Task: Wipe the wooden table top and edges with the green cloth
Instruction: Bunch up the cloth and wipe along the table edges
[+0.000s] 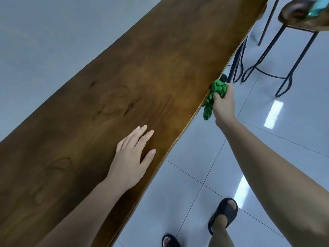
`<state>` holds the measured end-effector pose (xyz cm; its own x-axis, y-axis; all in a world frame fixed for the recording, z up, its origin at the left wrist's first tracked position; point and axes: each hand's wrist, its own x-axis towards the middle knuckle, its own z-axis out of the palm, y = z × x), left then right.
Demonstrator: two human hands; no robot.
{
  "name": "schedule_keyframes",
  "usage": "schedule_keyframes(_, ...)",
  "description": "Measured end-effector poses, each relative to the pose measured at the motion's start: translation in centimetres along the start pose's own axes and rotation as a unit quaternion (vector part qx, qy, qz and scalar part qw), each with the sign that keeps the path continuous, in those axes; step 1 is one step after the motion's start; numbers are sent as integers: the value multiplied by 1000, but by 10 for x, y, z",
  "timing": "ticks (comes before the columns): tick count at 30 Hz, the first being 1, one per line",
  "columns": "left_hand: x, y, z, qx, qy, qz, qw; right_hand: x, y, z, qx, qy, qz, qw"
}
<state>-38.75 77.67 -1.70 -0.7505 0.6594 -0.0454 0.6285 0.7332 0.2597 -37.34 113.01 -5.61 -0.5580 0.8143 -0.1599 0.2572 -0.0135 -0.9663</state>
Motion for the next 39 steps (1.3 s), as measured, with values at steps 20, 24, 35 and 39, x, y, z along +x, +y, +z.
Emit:
schedule_keyframes(20, -33, -8, 4, 48, 19, 33, 998, -435, 71, 55, 60, -185, 25, 981)
schedule_keyframes(24, -33, -8, 4, 60, 20, 39, 997, -395, 61, 44, 48, -197, -5, 979)
schedule_keyframes(35, -33, -2, 3, 87, 22, 37, 995, -208, 23, 23, 4, -46, -9, 999)
schedule_keyframes(39, -35, 1, 1, 81, 21, 31, 996, -290, 39, 43, 46, -72, -29, 996)
